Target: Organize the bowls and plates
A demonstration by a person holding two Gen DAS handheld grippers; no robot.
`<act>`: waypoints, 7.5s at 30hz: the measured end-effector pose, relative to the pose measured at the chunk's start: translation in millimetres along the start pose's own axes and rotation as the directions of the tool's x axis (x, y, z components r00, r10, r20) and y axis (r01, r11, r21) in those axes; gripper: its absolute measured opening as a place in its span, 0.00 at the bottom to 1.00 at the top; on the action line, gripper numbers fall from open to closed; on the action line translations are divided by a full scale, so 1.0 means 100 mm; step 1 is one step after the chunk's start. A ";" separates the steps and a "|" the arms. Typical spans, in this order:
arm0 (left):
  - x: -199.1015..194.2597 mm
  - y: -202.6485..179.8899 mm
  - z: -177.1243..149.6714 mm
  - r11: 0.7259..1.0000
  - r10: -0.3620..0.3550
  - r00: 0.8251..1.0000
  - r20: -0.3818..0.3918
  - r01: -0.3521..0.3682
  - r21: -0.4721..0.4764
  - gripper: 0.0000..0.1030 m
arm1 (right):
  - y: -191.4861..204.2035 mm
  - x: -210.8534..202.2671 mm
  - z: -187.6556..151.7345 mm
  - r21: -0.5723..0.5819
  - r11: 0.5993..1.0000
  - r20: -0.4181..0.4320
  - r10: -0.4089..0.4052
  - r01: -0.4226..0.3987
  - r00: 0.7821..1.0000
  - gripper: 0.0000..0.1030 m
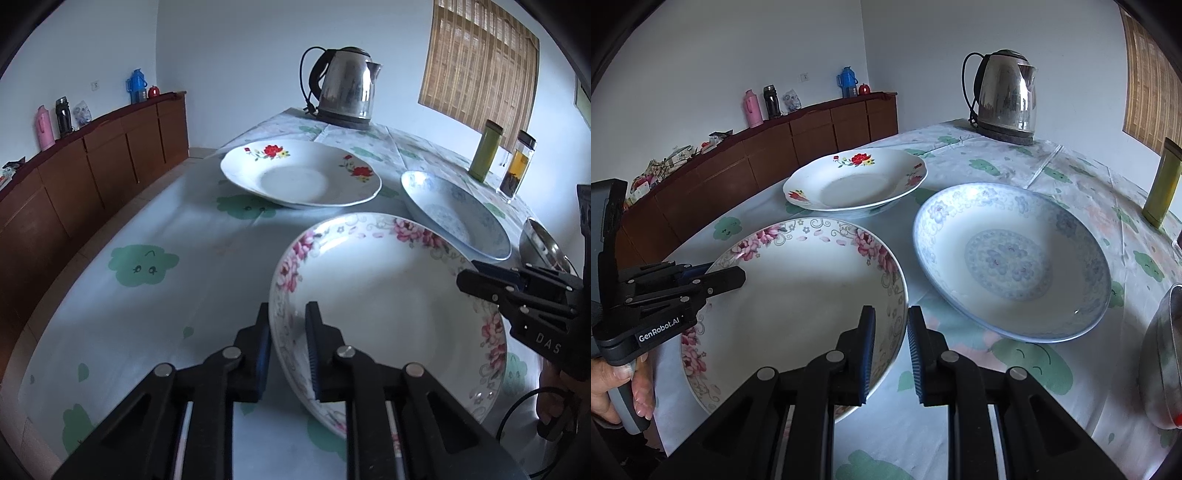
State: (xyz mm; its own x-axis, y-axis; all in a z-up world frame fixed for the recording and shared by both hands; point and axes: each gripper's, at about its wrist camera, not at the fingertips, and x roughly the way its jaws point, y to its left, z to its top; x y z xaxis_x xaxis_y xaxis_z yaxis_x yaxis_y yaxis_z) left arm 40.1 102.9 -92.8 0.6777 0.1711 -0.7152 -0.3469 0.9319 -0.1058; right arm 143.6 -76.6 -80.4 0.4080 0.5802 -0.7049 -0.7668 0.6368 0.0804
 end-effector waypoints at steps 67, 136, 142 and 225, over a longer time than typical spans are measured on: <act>-0.14 -0.40 0.43 0.999 -0.005 0.988 0.156 0.000 0.038 0.06 | -0.34 -0.28 -0.01 0.121 0.990 0.143 -0.086 0.069 0.986 0.11; 0.09 -1.12 1.04 0.982 -0.080 0.970 0.232 0.037 0.185 0.07 | -0.89 -0.48 0.00 0.305 0.937 0.189 -0.233 0.169 0.954 0.13; 0.15 -1.17 1.08 0.981 -0.088 0.969 0.230 0.044 0.191 0.07 | -0.93 -0.49 0.01 0.319 0.930 0.192 -0.251 0.182 0.949 0.13; 0.91 -1.35 1.33 0.976 -0.137 0.979 0.148 0.108 0.189 0.11 | -1.18 -0.24 0.19 0.354 0.873 0.116 -0.398 0.336 0.910 0.13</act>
State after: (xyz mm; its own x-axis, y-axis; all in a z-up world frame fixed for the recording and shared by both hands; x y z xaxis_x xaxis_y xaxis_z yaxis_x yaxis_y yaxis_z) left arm 234.6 35.5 -52.0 0.8072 0.0875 -0.5837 -0.1433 0.9884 -0.0500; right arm 233.6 -156.3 -60.0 0.7340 0.3337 -0.5915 -0.3566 0.9306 0.0825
